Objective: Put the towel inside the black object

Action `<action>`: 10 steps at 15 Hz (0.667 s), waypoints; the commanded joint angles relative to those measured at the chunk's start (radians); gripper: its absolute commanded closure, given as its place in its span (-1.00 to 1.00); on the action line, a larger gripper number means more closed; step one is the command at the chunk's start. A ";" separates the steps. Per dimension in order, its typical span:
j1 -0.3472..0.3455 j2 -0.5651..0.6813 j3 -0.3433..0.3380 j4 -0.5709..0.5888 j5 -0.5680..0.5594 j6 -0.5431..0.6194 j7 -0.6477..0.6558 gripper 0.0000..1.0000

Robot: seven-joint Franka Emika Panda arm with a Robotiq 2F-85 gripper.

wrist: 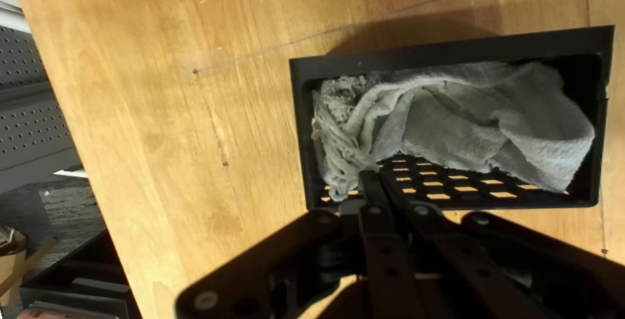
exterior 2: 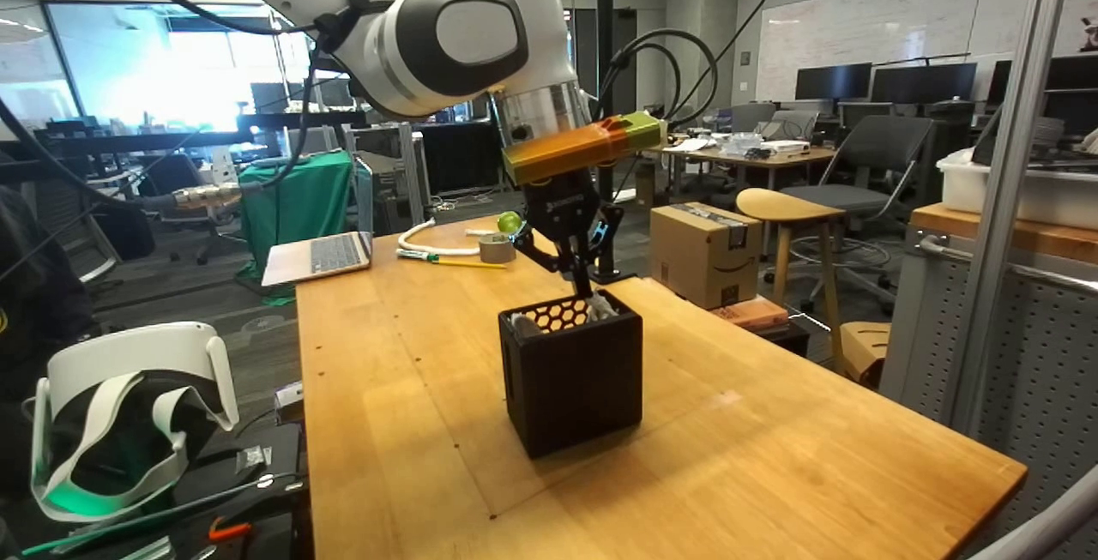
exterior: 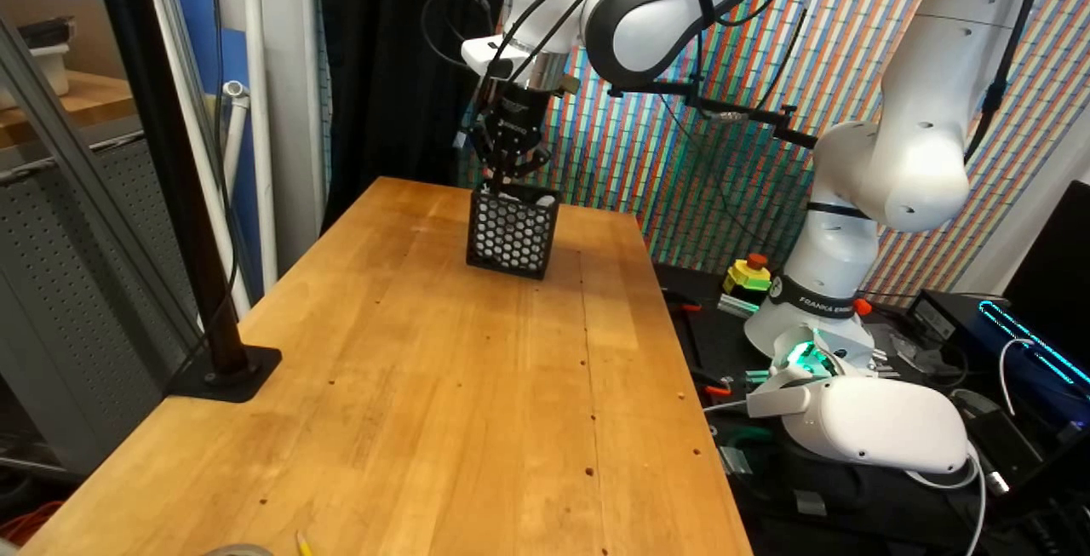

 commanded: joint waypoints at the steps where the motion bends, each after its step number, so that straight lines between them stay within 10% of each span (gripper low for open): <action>1: -0.002 -0.013 -0.012 -0.025 0.012 0.005 -0.013 0.91; 10: -0.019 -0.025 -0.042 -0.075 0.020 -0.013 -0.021 0.90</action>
